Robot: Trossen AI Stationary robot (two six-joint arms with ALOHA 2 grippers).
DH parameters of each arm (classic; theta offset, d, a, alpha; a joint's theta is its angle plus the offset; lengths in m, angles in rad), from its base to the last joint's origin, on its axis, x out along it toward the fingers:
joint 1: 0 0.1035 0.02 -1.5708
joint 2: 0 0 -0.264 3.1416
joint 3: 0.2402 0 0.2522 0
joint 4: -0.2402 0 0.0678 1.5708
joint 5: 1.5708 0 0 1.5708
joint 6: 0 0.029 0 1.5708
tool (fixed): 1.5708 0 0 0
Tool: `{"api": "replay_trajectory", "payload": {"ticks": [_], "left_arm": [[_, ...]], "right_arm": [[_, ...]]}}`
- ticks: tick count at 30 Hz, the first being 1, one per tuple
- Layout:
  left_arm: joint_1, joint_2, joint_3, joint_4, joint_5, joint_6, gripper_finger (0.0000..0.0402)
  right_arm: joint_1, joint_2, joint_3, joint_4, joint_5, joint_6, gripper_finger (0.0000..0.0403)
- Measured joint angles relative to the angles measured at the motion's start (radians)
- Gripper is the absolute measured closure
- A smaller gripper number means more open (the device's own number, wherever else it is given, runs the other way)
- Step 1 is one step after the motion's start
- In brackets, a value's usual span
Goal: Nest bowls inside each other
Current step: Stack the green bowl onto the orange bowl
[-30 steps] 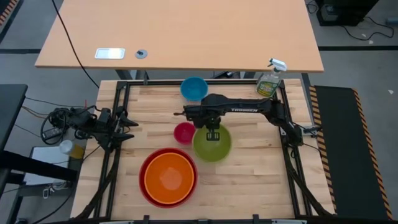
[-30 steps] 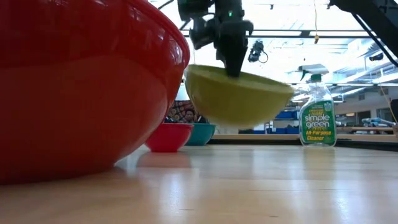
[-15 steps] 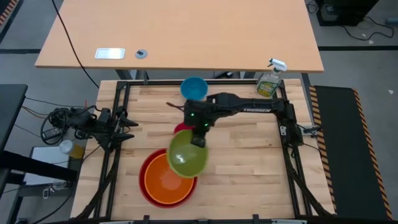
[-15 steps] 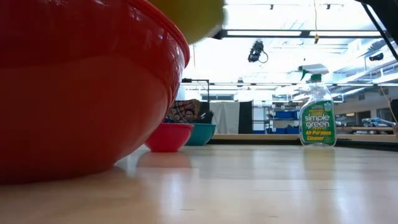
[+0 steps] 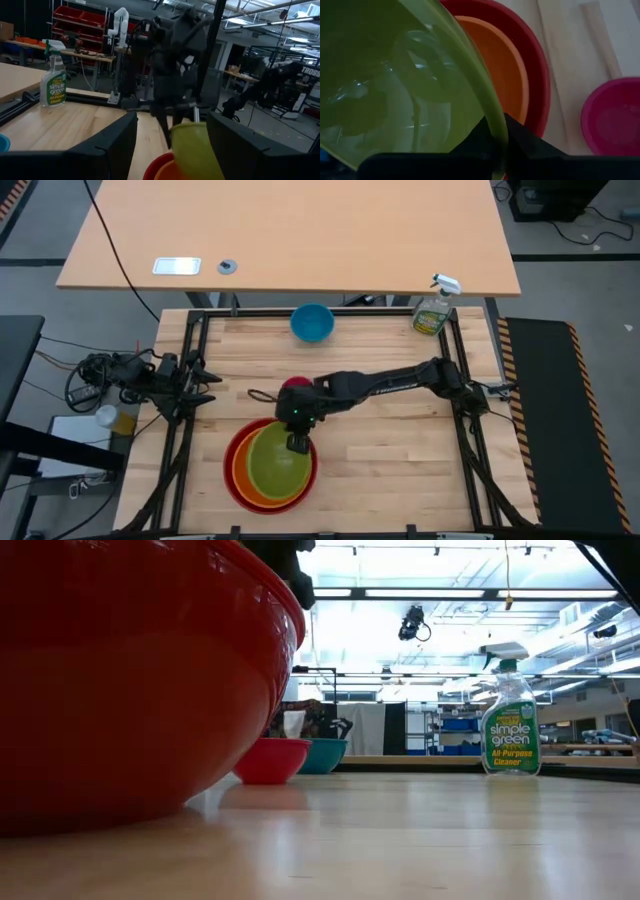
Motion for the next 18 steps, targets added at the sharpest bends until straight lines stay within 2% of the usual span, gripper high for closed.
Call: {"api": "replay_trajectory", "payload": {"ticks": [7, 13, 18], "left_arm": [[0.000, 0.000, 0.000, 0.012, 0.000, 0.004, 0.0159], [0.000, 0.000, 0.000, 0.015, 0.000, 0.022, 0.0159], [0.000, 0.000, 0.000, 0.014, 0.000, 0.022, 0.0159]], "right_arm": [[0.002, 0.001, 0.000, 0.028, 0.079, 0.008, 0.0373], [0.024, 0.000, -0.047, 0.215, 0.013, -0.027, 0.0371], [0.054, 0.001, -0.063, 0.167, 0.086, -0.080, 0.0371]]}}
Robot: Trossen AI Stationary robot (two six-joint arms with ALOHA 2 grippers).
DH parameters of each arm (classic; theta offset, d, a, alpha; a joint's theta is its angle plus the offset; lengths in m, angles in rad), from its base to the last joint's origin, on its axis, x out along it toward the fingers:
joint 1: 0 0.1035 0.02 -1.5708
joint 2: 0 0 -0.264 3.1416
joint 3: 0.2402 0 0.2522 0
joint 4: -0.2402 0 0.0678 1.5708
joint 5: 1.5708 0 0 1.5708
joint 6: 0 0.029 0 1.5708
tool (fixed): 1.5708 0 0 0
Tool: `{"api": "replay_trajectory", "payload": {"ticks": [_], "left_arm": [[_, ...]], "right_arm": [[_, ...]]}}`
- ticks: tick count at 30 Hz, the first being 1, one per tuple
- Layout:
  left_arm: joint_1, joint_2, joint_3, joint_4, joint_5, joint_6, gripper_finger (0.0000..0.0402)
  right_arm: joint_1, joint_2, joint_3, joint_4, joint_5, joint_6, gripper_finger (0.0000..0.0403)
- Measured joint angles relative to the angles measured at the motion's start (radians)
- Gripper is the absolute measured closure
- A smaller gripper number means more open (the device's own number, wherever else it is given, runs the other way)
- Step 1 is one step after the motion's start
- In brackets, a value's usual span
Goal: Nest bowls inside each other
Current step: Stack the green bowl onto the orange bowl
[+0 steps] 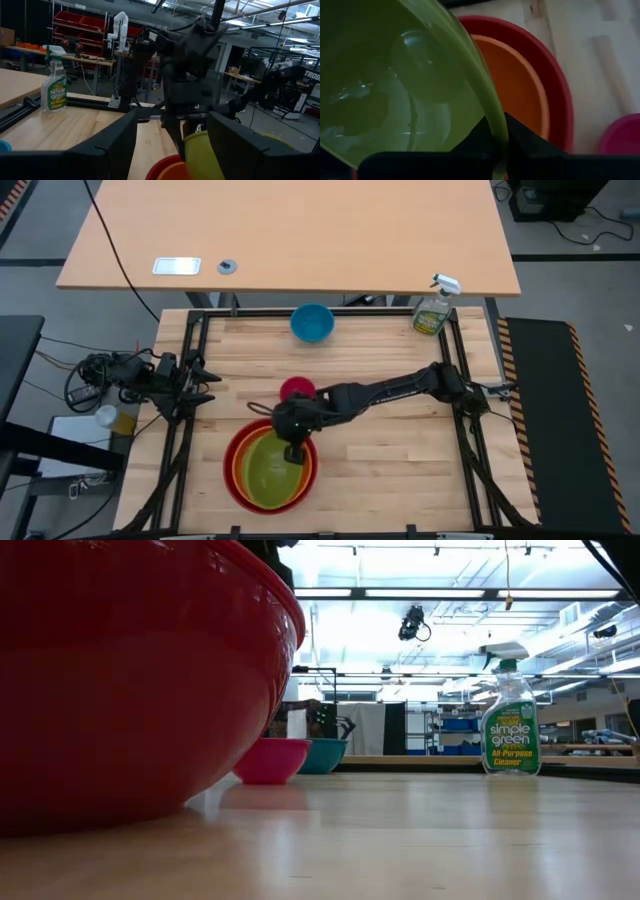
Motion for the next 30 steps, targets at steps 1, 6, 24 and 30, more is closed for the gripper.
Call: {"api": "replay_trajectory", "payload": {"ticks": [1, 6, 24, 30], "left_arm": [[0.000, 0.000, 0.000, 0.000, 0.000, 0.000, 0.0159], [0.000, 0.000, 0.000, 0.000, 0.000, 0.000, 0.0159], [0.000, 0.000, 0.000, -0.014, 0.000, 0.004, 0.0159], [0.000, 0.000, 0.000, -0.014, 0.000, 0.004, 0.0159]], "right_arm": [[0.006, 0.000, 0.000, -0.012, 0.023, -0.022, 0.0371], [0.016, 0.000, 0.000, -0.050, 0.072, -0.077, 0.0371], [-0.053, -0.001, -0.097, 0.049, -0.067, -0.069, 0.0234], [-0.069, -0.003, -0.056, 0.031, -0.107, -0.046, 0.0164]]}}
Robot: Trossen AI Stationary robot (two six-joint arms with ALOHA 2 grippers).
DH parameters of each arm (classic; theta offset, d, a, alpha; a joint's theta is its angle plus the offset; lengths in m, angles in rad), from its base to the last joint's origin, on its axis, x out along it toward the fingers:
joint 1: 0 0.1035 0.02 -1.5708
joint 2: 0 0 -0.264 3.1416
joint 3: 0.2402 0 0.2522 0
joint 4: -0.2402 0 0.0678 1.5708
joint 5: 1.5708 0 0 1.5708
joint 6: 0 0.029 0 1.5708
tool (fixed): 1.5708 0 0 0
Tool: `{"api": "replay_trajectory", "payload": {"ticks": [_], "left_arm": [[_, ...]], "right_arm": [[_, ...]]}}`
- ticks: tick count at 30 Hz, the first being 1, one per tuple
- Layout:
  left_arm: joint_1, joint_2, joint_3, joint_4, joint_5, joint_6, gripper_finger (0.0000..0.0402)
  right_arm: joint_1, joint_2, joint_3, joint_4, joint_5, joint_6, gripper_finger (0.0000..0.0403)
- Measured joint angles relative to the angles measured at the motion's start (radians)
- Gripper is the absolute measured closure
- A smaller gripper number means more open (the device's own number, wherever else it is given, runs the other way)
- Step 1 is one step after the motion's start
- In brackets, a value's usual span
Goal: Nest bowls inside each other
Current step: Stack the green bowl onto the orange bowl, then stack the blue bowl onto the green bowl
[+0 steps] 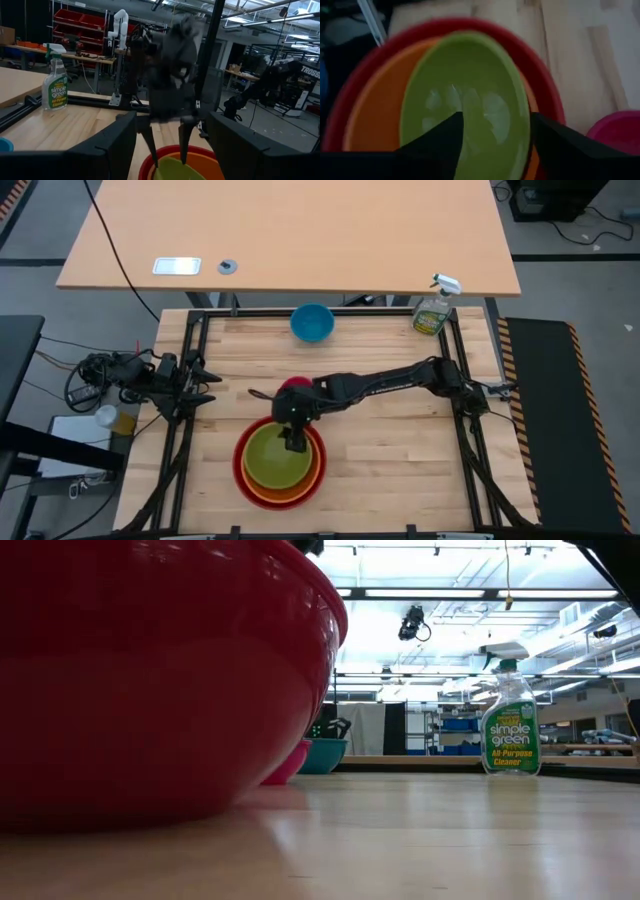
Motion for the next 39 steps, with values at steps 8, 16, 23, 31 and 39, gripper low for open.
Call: {"api": "replay_trajectory", "payload": {"ticks": [8, 16, 23, 31, 39], "left_arm": [[0.000, 0.000, 0.000, -0.002, 0.000, 0.000, 0.0159], [0.000, 0.000, 0.000, -0.005, 0.000, -0.001, 0.0159], [0.000, 0.000, 0.000, -0.006, 0.000, -0.001, 0.0159], [0.000, 0.000, 0.000, -0.006, 0.000, -0.001, 0.0159], [0.000, 0.000, 0.000, -0.019, 0.000, -0.008, 0.0159]], "right_arm": [[-0.016, -0.047, 0.088, -0.151, 0.136, 0.012, 0.0163], [-0.010, -0.028, -0.030, 0.002, 0.256, -0.073, 0.0170], [-0.008, -0.025, -0.150, 0.060, 0.296, -0.077, 0.0170], [-0.009, -0.025, -0.076, 0.081, 0.302, -0.060, 0.0170], [-0.095, -0.026, -0.040, -0.128, 0.268, -0.017, 0.0171]]}}
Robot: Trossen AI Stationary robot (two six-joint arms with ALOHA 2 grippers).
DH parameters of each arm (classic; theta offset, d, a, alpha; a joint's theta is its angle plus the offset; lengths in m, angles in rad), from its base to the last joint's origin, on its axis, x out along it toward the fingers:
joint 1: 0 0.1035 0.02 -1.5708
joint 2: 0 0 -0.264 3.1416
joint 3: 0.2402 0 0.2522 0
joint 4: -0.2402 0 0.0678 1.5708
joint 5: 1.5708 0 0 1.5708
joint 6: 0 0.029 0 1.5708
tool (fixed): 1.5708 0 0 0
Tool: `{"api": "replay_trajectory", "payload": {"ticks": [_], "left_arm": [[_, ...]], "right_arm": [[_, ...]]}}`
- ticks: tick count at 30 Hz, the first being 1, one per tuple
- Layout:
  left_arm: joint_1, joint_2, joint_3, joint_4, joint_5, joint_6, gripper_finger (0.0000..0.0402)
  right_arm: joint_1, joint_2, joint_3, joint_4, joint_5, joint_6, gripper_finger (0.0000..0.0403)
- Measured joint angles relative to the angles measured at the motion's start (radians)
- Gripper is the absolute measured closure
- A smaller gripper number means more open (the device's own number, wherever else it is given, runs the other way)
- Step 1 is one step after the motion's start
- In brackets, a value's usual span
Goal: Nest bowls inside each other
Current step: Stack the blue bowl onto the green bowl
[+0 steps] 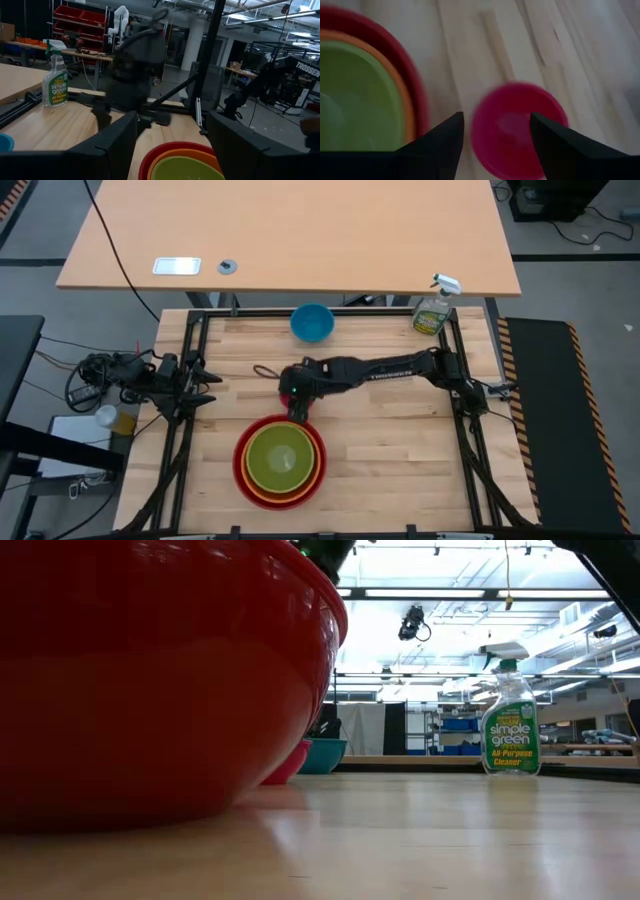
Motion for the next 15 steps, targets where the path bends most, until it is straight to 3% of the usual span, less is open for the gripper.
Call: {"api": "replay_trajectory", "payload": {"ticks": [10, 15], "left_arm": [[0.000, 0.000, 0.000, -0.010, 0.000, -0.005, 0.0159], [0.000, 0.000, 0.000, -0.036, 0.000, -0.014, 0.0159]], "right_arm": [[-0.146, -0.005, -0.006, -0.056, 0.024, -0.074, 0.0172], [-0.223, -0.005, -0.006, -0.062, 0.172, -0.174, 0.0173]]}}
